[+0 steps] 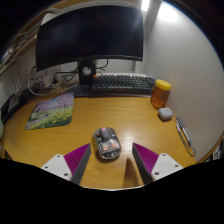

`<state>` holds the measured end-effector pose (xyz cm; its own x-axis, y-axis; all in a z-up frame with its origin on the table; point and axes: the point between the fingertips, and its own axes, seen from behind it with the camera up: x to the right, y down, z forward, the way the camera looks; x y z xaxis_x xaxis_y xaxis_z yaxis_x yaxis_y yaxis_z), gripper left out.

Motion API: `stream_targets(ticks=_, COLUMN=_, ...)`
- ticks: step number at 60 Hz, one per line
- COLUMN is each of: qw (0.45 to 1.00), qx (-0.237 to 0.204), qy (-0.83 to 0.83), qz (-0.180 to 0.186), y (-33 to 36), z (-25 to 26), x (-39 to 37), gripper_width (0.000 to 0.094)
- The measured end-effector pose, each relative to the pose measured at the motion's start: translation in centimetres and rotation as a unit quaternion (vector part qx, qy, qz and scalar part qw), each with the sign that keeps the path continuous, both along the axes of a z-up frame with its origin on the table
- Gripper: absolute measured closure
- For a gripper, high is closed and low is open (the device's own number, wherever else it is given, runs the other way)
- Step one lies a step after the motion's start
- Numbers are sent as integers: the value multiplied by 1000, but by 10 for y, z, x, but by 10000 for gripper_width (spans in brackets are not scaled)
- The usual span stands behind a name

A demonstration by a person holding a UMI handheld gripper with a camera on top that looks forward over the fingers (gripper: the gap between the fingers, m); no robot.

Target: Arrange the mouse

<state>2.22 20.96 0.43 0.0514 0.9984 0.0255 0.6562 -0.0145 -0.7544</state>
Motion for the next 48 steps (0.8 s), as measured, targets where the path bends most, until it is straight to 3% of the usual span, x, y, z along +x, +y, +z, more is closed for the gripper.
stream_targets(ticks=31, qw=1000, qx=-8, qy=-10, qz=-4, y=21, z=-20, x=-55, gripper_width=79)
stream_targets(ticks=36, qw=1000, qx=-6, qy=-11, qz=-6, y=20, z=-20, x=-54, gripper_width=501)
stream_targets(ticks=39, qw=1000, qx=-11, qy=-13, qz=-18, y=21, z=-21, x=-52, gripper_width=521)
stream_targets(ticks=48, qw=999, qx=-30, qy=-26, qz=2, y=7, z=-15, x=-54, gripper_width=546)
